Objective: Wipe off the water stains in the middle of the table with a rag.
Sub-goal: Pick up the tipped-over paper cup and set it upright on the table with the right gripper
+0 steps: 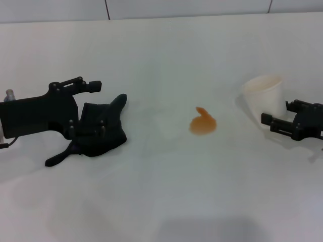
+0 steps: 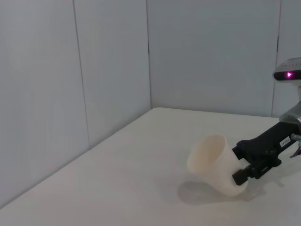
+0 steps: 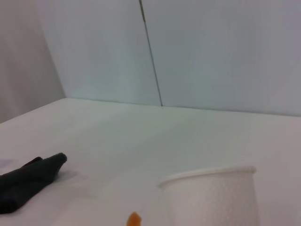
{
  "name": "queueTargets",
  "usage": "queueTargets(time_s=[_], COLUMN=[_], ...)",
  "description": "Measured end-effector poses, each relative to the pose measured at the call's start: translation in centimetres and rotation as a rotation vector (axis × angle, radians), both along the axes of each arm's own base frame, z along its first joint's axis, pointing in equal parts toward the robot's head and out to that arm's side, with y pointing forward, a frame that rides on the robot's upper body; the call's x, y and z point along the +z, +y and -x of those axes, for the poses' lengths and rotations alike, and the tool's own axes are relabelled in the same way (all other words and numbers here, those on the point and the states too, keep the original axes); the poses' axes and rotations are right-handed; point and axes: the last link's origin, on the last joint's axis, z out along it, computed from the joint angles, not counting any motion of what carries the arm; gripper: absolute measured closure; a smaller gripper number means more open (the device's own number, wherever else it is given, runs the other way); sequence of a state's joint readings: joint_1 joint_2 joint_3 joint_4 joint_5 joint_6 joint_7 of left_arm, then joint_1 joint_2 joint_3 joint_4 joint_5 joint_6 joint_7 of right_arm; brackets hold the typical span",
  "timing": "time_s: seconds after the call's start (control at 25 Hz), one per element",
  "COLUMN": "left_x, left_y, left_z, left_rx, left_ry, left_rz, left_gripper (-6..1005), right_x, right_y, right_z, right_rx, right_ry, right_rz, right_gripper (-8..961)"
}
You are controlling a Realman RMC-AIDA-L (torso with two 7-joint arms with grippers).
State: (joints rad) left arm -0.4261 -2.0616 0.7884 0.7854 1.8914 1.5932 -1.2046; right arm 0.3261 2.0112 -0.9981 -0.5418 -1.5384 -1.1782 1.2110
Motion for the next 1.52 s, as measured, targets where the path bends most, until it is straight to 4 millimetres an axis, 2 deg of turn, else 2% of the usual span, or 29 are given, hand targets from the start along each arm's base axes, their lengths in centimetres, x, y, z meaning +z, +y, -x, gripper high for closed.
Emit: queueTargets(time_s=[1.24,1.52], left_x=[0.0,0.0], left_y=[0.2,0.2], left_z=[-0.3,-0.3], left_rx=[-0.010,-0.013], left_ry=[-0.001,0.001], left_rz=[0.006,0.007], left_gripper=[109,109], right_x=[-0.6,-0.7], right_y=[-1.3,-1.8], right_z=[-0.7,-1.1], right_rx=[-0.008,-0.023], right_ry=[0.004,0.011], right_rz=[0.024,0.031], right_gripper=[298,270])
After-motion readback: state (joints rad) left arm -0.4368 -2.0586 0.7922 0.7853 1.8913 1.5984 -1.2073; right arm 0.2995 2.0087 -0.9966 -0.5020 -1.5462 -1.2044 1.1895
